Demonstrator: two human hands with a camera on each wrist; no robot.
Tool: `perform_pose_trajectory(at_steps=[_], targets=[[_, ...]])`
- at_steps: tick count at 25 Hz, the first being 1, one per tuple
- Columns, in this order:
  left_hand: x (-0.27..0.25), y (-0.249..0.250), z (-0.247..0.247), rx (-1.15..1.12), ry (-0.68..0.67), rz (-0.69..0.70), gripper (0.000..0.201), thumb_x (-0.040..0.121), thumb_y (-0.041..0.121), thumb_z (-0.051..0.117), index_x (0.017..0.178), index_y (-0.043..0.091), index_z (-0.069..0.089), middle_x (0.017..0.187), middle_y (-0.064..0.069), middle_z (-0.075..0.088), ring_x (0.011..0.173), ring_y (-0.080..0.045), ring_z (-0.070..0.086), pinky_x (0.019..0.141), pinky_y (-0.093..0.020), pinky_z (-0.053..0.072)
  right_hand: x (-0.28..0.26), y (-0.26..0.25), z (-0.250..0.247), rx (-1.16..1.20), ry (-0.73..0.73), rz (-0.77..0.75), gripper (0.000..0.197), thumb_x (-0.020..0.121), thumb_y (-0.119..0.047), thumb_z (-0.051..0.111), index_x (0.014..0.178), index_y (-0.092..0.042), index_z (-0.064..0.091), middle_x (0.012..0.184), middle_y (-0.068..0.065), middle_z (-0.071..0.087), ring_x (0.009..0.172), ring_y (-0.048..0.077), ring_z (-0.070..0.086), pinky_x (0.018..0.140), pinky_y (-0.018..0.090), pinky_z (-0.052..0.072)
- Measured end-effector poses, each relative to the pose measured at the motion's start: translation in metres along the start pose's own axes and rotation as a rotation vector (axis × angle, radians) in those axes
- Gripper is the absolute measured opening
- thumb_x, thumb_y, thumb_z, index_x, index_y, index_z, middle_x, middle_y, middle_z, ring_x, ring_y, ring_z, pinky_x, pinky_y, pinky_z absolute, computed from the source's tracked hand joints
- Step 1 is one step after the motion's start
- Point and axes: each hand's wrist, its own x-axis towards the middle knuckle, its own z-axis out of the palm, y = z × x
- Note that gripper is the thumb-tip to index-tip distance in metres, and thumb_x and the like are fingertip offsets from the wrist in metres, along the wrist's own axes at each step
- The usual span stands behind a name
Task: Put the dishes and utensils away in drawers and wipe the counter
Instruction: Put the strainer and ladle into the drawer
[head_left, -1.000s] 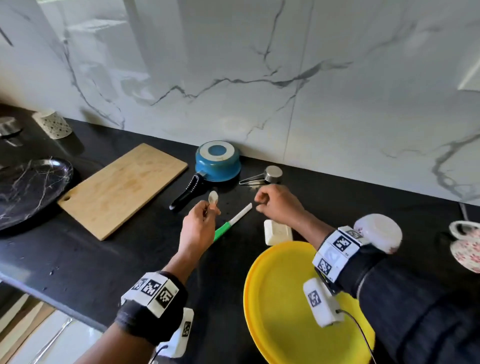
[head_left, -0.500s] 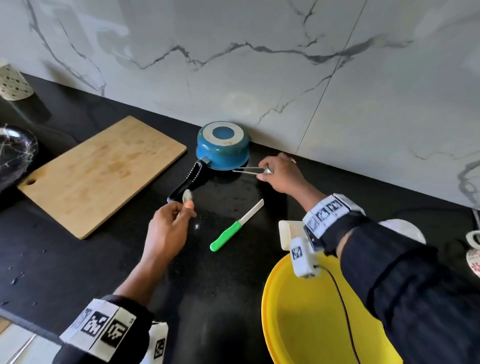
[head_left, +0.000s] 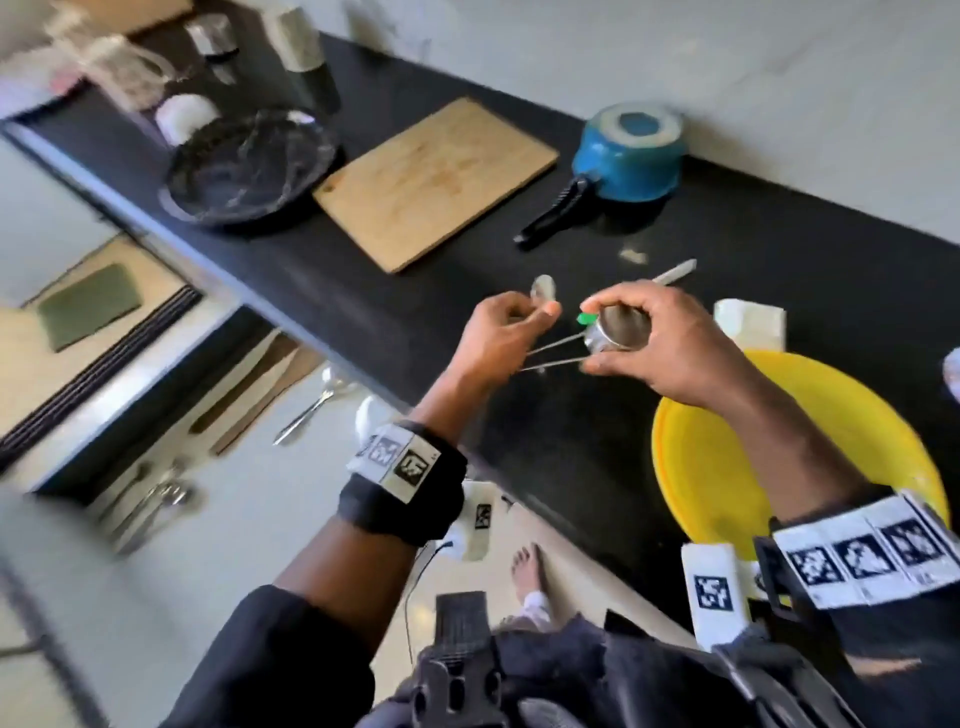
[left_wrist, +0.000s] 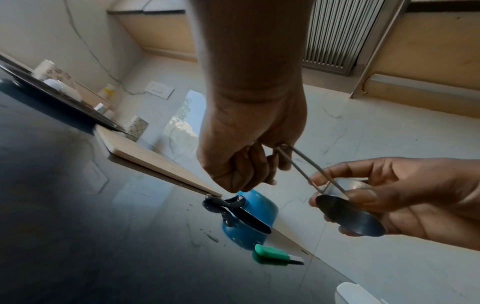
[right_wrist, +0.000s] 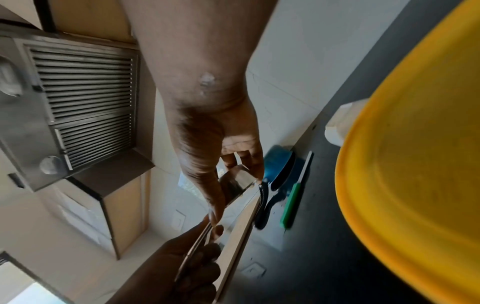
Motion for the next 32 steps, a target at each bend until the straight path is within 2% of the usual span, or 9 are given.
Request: perform_pose_trajectory(at_steps=[2,5,8,12,15,20,25,30,32], targets=[[-0.039,-0.014,-0.018,0.014,0.054,-0.018,0.028,0.092,0.032,0.066,0.073,0.014,0.060,0.059,0.007,0.047,0.052,-0.003,0.040,0.050,-0.020,0.033,-0.017,-0.018,0.024,0.066,-0.062,-0.052,0.055,0.062,-0.024,0.091,0.111,-0.029,0.067,0.106,-0.007,0.064,0.095,0.005,0.059,0.084,0.010,0.042],[-0.107,-0.049,-0.046,0.094,0.108,-0.105,0.036,0.093,0.041,0.062,0.085,0.006,0.065,0.066,0.002,0.054,0.058,-0.007,0.048,0.053,-0.021,0.038,-0.050,-0.046,0.067,0.127,-0.167,-0.138,0.057,0.061,-0.025,0.092,0.111,-0.032,0.066,0.105,-0.013,0.062,0.098,0.006,0.060,0.087,0.020,0.049],[-0.170,-0.076,-0.067,0.101,0.156,-0.221,0.041,0.094,0.049,0.058,0.083,0.010,0.067,0.057,0.004,0.053,0.046,-0.004,0.047,0.047,-0.019,0.037,-0.078,-0.064,0.105,0.162,-0.244,-0.160,0.059,0.061,-0.025,0.092,0.112,-0.032,0.065,0.110,-0.015,0.062,0.105,0.006,0.059,0.092,0.028,0.053],[-0.229,-0.101,-0.097,-0.006,0.191,-0.246,0.047,0.095,0.046,0.057,0.088,0.001,0.068,0.053,-0.001,0.042,0.044,-0.012,0.035,0.044,-0.022,0.028,-0.102,-0.091,0.143,0.205,-0.340,-0.150,0.062,0.062,-0.030,0.092,0.117,-0.032,0.064,0.114,-0.013,0.063,0.109,0.007,0.059,0.094,0.027,0.054],[-0.251,-0.116,-0.128,-0.026,0.213,-0.209,0.039,0.092,0.039,0.063,0.088,0.001,0.067,0.054,0.000,0.048,0.044,-0.009,0.039,0.043,-0.020,0.031,-0.106,-0.112,0.172,0.188,-0.392,-0.138,0.063,0.065,-0.030,0.090,0.121,-0.034,0.061,0.118,-0.012,0.061,0.108,0.006,0.058,0.090,0.020,0.049],[-0.255,-0.163,-0.205,0.203,0.085,-0.221,0.022,0.092,0.038,0.065,0.086,0.017,0.066,0.063,-0.001,0.072,0.057,-0.015,0.058,0.061,-0.027,0.040,-0.089,-0.129,0.249,0.058,-0.509,-0.107,0.058,0.072,-0.020,0.086,0.123,-0.031,0.061,0.116,-0.005,0.055,0.107,0.009,0.055,0.095,0.022,0.047],[-0.220,-0.217,-0.299,0.301,-0.016,-0.248,0.053,0.085,0.071,0.045,0.083,0.021,0.063,0.062,0.003,0.072,0.042,-0.001,0.045,0.057,-0.027,0.037,-0.049,-0.129,0.327,-0.089,-0.406,0.038,0.042,0.068,-0.008,0.085,0.102,-0.027,0.070,0.107,-0.004,0.054,0.096,0.012,0.059,0.092,0.027,0.051],[-0.178,-0.259,-0.358,0.460,-0.158,-0.273,0.037,0.100,0.046,0.045,0.085,0.019,0.065,0.060,0.007,0.071,0.054,0.001,0.058,0.062,-0.025,0.043,-0.014,-0.133,0.385,-0.184,-0.304,0.053,0.036,0.073,0.000,0.073,0.100,-0.024,0.070,0.110,-0.003,0.055,0.102,0.018,0.055,0.090,0.034,0.049],[-0.158,-0.265,-0.365,0.498,-0.208,-0.291,0.031,0.102,0.036,0.047,0.085,0.018,0.066,0.059,0.006,0.070,0.048,0.006,0.055,0.058,-0.024,0.042,0.001,-0.135,0.402,-0.262,-0.298,0.021,0.031,0.081,0.000,0.064,0.100,-0.024,0.070,0.111,-0.004,0.055,0.105,0.020,0.051,0.085,0.031,0.047]])
